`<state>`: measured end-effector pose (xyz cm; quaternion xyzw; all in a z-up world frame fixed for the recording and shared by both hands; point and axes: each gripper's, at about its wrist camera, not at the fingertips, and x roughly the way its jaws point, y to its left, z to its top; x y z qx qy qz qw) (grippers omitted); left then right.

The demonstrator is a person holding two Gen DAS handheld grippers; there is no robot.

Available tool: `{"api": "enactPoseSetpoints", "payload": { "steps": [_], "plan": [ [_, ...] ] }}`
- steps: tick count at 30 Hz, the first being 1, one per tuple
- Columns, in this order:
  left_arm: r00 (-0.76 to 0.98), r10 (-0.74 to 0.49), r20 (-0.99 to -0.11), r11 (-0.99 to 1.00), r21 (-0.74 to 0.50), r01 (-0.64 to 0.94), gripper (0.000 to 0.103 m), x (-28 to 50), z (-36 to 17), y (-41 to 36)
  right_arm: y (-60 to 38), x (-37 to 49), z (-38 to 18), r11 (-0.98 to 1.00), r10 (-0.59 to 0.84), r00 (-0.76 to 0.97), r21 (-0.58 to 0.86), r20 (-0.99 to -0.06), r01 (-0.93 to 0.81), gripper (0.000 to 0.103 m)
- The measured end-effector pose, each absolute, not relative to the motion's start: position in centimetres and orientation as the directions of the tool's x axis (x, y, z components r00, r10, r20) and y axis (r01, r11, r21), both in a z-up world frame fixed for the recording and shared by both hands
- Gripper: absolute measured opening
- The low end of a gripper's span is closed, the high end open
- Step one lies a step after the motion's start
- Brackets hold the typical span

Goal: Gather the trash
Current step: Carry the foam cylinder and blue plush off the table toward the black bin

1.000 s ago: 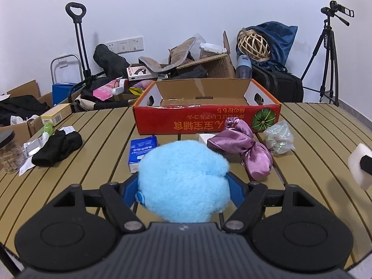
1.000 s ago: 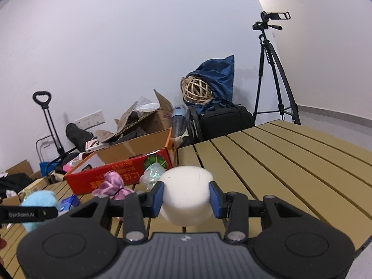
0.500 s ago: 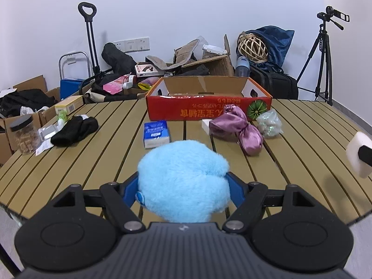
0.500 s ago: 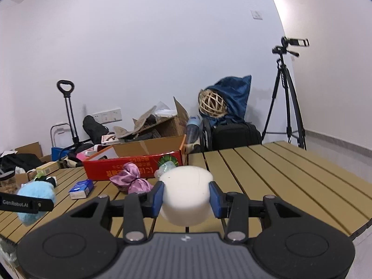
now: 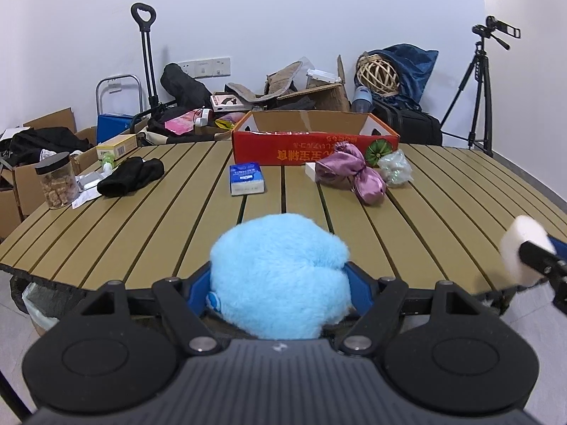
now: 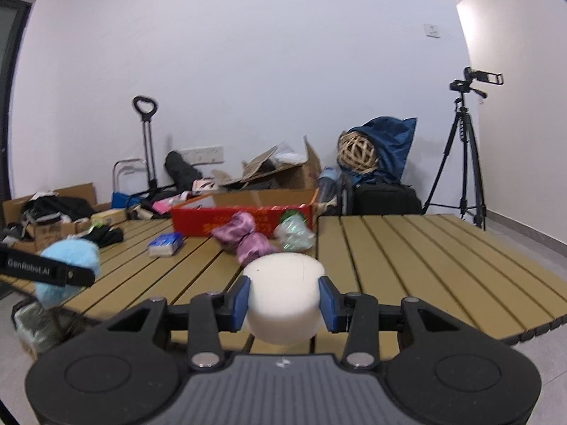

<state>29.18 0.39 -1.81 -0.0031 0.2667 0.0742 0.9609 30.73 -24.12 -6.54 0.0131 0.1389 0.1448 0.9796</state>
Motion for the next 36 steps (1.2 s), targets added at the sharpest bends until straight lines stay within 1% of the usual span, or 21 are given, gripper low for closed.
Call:
{"api": "enactPoseSetpoints", "payload": {
  "steps": [3,11,16,23,27,31,36],
  "plan": [
    [0.849,0.142,-0.51,0.989,0.047,-0.138,0.076,27.8,-2.1,0.3,-23.6,29.4,-7.4,0.949,0.314,0.903,0.06,-0.293,-0.311,0.04],
    [0.846,0.133,-0.516,0.99,0.032,-0.136,0.076,23.9,-3.2,0.8,-22.9,25.9,-9.8,0.928,0.366,0.86,0.078,-0.356,-0.363,0.04],
    [0.828,0.13,-0.546,0.99,0.022,-0.141,0.076,21.5,-4.9,1.5,-22.5,24.3,-11.4,0.922,0.38,0.83,0.09,-0.407,-0.378,0.04],
    [0.798,0.137,-0.586,0.987,0.015,-0.159,0.076,18.8,-7.2,2.9,-21.4,22.6,-14.1,0.911,0.395,0.768,0.11,-0.504,-0.396,0.04],
    [0.786,0.132,-0.604,0.987,0.005,-0.161,0.076,17.3,-8.5,3.5,-20.5,21.4,-15.6,0.908,0.392,0.735,0.102,-0.554,-0.407,0.04],
    [0.768,0.136,-0.626,0.988,0.023,-0.155,0.076,15.8,-10.2,3.6,-19.4,20.2,-17.0,0.902,0.385,0.698,0.087,-0.603,-0.422,0.04],
    [0.731,0.099,-0.676,0.99,-0.01,-0.143,0.076,14.0,-12.6,4.2,-18.1,19.1,-18.8,0.893,0.371,0.646,0.066,-0.667,-0.445,0.04]
  ]
}}
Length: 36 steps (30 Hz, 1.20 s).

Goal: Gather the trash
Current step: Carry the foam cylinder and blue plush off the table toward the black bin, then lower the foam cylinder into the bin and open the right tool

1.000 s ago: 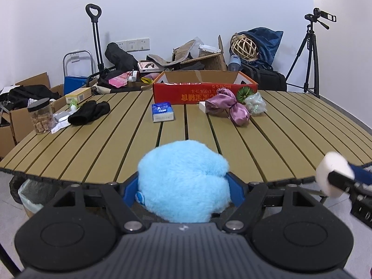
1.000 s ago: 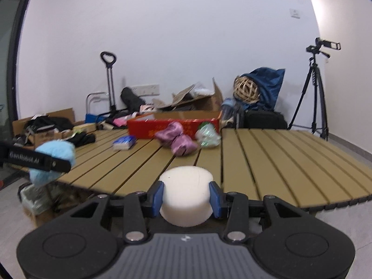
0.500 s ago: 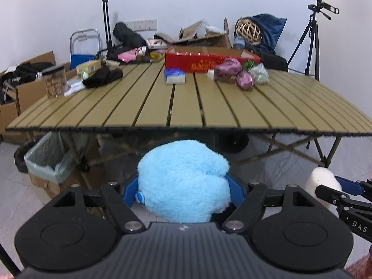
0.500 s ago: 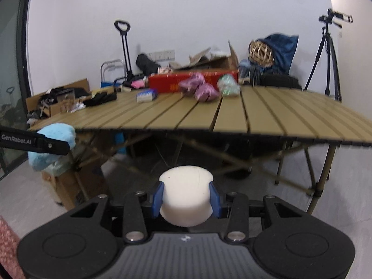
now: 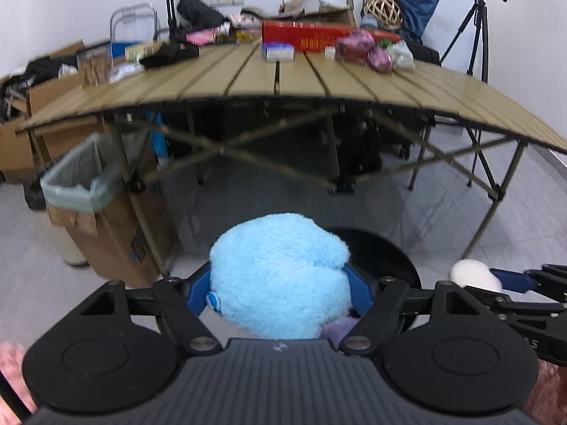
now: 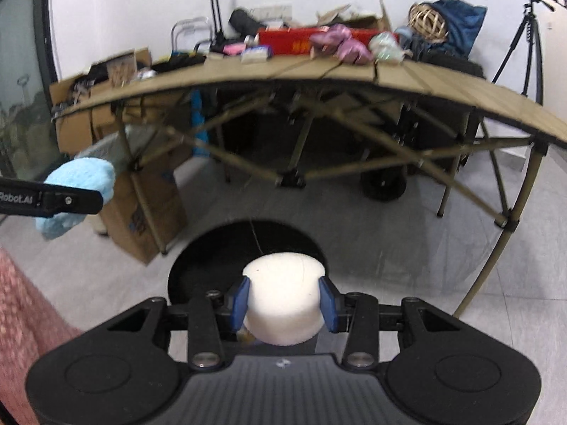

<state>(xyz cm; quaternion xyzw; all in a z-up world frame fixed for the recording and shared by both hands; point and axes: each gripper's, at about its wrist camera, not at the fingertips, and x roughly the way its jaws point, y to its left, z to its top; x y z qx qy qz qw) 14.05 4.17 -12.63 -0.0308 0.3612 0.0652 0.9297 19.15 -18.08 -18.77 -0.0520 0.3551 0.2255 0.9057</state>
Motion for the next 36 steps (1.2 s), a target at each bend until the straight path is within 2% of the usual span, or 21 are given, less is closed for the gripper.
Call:
{"api": "enactPoseSetpoints", "payload": {
  "steps": [7,12,16,36],
  "plan": [
    [0.705,0.087,-0.704,0.991,-0.014,-0.136,0.076,12.4,-14.6,4.8,-16.4,17.9,-20.9,0.881,0.344,0.576,0.042,-0.741,-0.471,0.04],
    [0.655,0.064,-0.753,0.987,-0.05,-0.154,0.076,12.7,-16.7,5.8,-15.8,17.9,-21.9,0.879,0.323,0.552,0.027,-0.769,-0.476,0.04],
    [0.648,0.056,-0.759,0.985,-0.064,-0.16,0.076,13.0,-17.2,6.2,-15.4,18.0,-22.6,0.877,0.322,0.538,0.031,-0.779,-0.479,0.04],
    [0.624,0.118,-0.772,0.98,-0.011,-0.199,0.076,16.1,-18.6,6.2,-13.2,23.8,-24.2,0.876,0.357,0.564,0.056,-0.745,-0.48,0.04]
  ]
}}
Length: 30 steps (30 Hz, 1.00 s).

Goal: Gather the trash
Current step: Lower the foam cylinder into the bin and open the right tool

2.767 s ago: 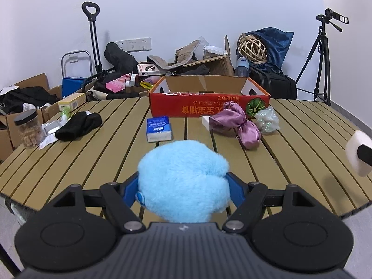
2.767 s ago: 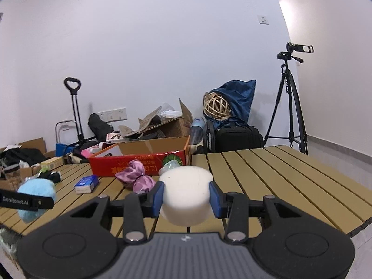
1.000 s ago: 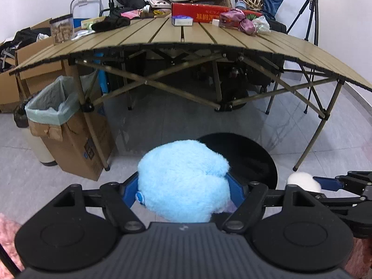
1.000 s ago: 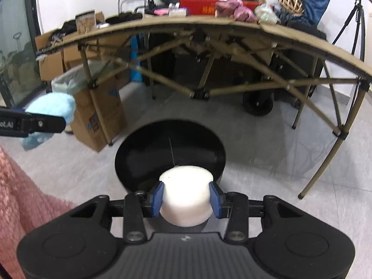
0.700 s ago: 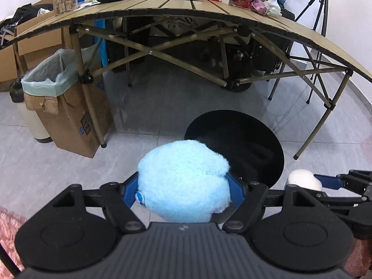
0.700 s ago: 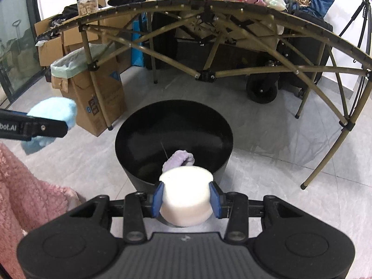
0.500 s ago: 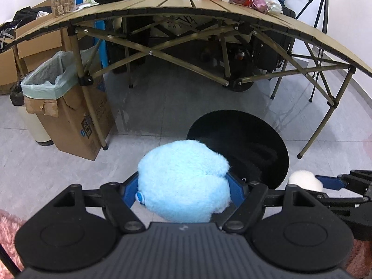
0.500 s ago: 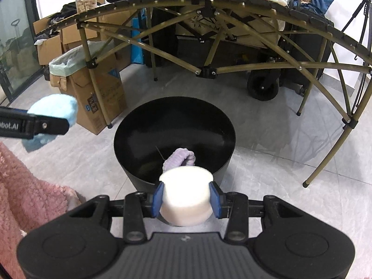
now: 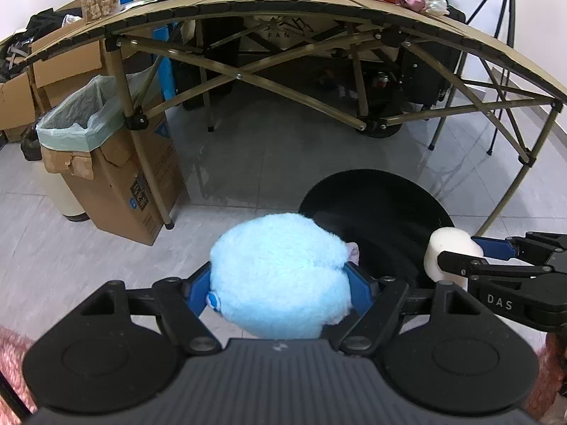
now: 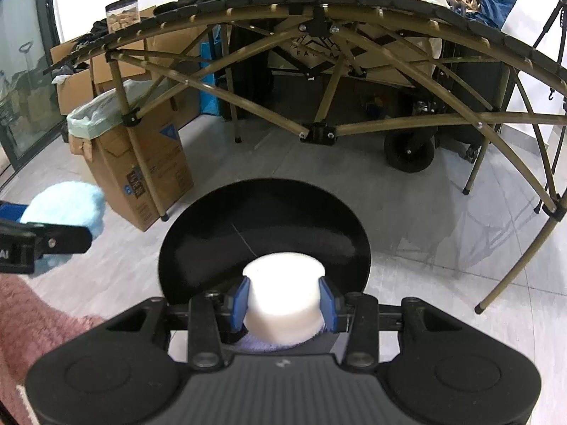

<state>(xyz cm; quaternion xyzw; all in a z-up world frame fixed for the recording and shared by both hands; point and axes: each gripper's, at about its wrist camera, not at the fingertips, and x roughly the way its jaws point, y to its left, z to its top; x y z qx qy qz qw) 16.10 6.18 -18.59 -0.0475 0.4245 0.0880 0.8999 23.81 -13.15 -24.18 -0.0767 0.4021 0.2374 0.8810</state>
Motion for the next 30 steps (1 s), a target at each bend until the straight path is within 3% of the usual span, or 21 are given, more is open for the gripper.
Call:
{"api": "enactPoseSetpoints", "payload": {
  "steps": [15,21,25,27,29,30],
  "plan": [
    [0.61,0.129,-0.782,0.976,-0.008,-0.217,0.076,17.9,-19.3,6.8,-10.6,27.2,-27.1,0.865,0.36,0.567,0.038,-0.741,-0.5,0.041],
    [0.611,0.124,-0.782,0.977,-0.011,-0.212,0.076,17.8,-19.4,6.7,-10.5,27.2,-27.4,0.858,0.37,0.552,0.048,-0.747,-0.511,0.045],
    [0.61,0.121,-0.783,0.977,-0.014,-0.213,0.076,17.7,-19.4,6.7,-10.8,27.3,-27.7,0.865,0.366,0.533,0.067,-0.763,-0.498,0.054],
    [0.609,0.123,-0.783,0.977,-0.012,-0.212,0.076,17.7,-19.4,6.5,-11.0,27.3,-27.6,0.868,0.366,0.534,0.074,-0.762,-0.491,0.066],
    [0.609,0.123,-0.783,0.977,-0.01,-0.211,0.076,17.7,-19.4,6.5,-11.1,27.2,-27.3,0.876,0.355,0.554,0.061,-0.753,-0.478,0.085],
    [0.609,0.124,-0.783,0.977,-0.009,-0.211,0.076,17.8,-19.4,6.6,-11.1,27.2,-27.2,0.877,0.353,0.56,0.058,-0.75,-0.476,0.087]
  ]
}}
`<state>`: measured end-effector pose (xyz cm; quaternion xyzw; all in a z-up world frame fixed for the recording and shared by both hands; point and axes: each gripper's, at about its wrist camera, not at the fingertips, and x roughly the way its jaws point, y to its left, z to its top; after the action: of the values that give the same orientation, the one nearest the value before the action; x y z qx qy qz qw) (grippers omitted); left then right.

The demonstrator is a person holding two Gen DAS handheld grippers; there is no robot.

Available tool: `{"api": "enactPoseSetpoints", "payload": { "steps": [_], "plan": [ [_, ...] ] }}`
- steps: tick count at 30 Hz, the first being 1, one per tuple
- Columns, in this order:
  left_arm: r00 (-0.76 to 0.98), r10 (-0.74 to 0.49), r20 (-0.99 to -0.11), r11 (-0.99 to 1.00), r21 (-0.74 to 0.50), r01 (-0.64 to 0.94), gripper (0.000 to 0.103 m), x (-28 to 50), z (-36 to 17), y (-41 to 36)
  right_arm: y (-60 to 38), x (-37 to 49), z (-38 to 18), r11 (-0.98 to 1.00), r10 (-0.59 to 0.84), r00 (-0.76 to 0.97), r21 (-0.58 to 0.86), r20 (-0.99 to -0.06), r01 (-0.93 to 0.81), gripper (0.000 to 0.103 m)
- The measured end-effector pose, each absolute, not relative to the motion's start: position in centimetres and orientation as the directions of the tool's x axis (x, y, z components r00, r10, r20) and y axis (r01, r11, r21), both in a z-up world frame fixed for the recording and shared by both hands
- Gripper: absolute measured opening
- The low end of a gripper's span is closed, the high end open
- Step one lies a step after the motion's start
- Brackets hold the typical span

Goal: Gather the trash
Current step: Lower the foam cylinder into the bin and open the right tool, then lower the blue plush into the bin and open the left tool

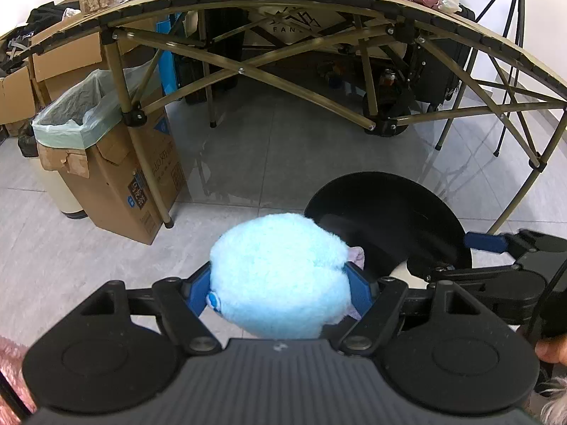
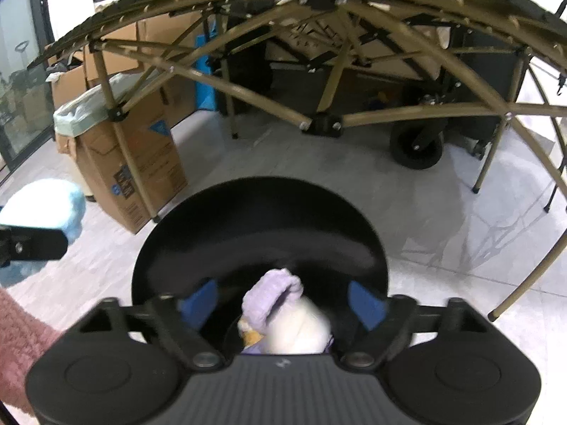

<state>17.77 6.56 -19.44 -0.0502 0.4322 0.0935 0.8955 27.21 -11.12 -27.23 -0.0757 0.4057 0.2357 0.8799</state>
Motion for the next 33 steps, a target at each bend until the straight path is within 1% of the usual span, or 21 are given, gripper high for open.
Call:
{"api": "enactPoseSetpoints", "payload": {
  "steps": [2,3,18,28,33],
  "plan": [
    [0.607,0.125,-0.784,0.977,-0.008,-0.211,0.076,17.8,-19.5,6.5,-11.2,27.3,-27.1,0.881,0.351,0.558,0.063,-0.752,-0.47,0.1],
    [0.606,0.125,-0.785,0.977,-0.008,-0.212,0.076,17.8,-19.5,6.6,-11.2,27.3,-27.2,0.882,0.352,0.557,0.067,-0.752,-0.467,0.103],
    [0.603,0.125,-0.788,0.978,-0.004,-0.209,0.076,18.0,-19.7,6.5,-11.3,27.2,-26.8,0.889,0.332,0.567,0.049,-0.754,-0.455,0.103],
    [0.601,0.131,-0.789,0.98,0.01,-0.201,0.076,18.3,-19.7,6.0,-11.7,26.8,-26.3,0.901,0.281,0.572,0.006,-0.77,-0.435,0.103],
    [0.603,0.142,-0.785,0.982,0.037,-0.183,0.076,18.9,-19.8,5.3,-12.5,26.7,-25.8,0.91,0.252,0.577,-0.013,-0.777,-0.414,0.103]
  ]
}}
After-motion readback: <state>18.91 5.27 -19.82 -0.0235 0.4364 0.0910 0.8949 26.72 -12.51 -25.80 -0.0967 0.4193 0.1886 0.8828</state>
